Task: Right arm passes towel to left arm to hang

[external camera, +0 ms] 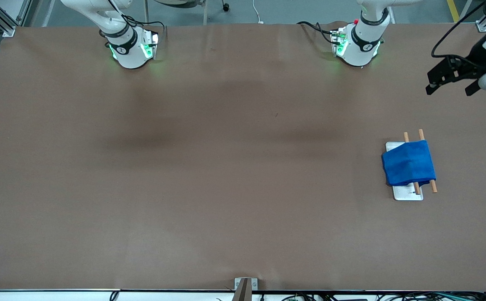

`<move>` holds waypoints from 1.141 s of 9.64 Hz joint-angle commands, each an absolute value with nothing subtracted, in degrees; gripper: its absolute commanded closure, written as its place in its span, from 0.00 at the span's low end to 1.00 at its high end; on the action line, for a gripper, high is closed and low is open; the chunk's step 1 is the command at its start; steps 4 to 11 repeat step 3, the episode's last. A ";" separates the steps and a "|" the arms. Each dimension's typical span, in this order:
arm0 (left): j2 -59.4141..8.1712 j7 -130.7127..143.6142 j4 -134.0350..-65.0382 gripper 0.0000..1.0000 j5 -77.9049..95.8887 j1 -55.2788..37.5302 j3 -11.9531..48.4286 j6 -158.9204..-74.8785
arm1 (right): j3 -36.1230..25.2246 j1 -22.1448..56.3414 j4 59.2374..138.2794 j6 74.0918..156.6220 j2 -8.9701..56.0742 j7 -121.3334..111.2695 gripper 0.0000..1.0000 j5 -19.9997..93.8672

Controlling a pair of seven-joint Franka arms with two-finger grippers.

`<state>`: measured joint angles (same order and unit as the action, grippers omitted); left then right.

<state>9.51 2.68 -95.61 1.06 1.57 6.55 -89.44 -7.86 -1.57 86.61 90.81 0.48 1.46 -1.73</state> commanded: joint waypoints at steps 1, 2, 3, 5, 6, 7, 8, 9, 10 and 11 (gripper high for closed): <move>10.38 2.38 -98.10 0.00 -0.53 0.70 6.33 -89.30 | -8.26 -1.32 86.75 90.53 0.09 1.41 0.00 -0.97; 9.41 2.46 -97.13 0.00 -0.44 0.70 6.42 -89.30 | -8.26 -1.32 86.75 90.61 0.09 1.41 0.00 -0.97; 8.10 2.46 -95.55 0.00 -0.44 0.70 6.50 -89.21 | -8.26 -1.32 86.49 90.62 0.09 1.32 0.00 -0.97; 8.10 2.46 -95.55 0.00 -0.44 0.70 6.50 -89.21 | -8.26 -1.32 86.49 90.62 0.09 1.32 0.00 -0.97; 8.10 2.46 -95.55 0.00 -0.44 0.70 6.50 -89.21 | -8.26 -1.32 86.49 90.62 0.09 1.32 0.00 -0.97; 8.10 2.46 -95.55 0.00 -0.44 0.70 6.50 -89.21 | -8.26 -1.32 86.49 90.62 0.09 1.32 0.00 -0.97; 8.10 2.46 -95.55 0.00 -0.44 0.70 6.50 -89.21 | -8.26 -1.32 86.49 90.62 0.09 1.32 0.00 -0.97; 8.10 2.46 -95.55 0.00 -0.44 0.70 6.50 -89.21 | -8.26 -1.32 86.49 90.62 0.09 1.32 0.00 -0.97; 8.10 2.46 -95.55 0.00 -0.44 0.70 6.50 -89.21 | -8.26 -1.32 86.49 90.62 0.09 1.32 0.00 -0.97; 8.10 2.46 -95.55 0.00 -0.44 0.70 6.50 -89.21 | -8.26 -1.32 86.49 90.62 0.09 1.32 0.00 -0.97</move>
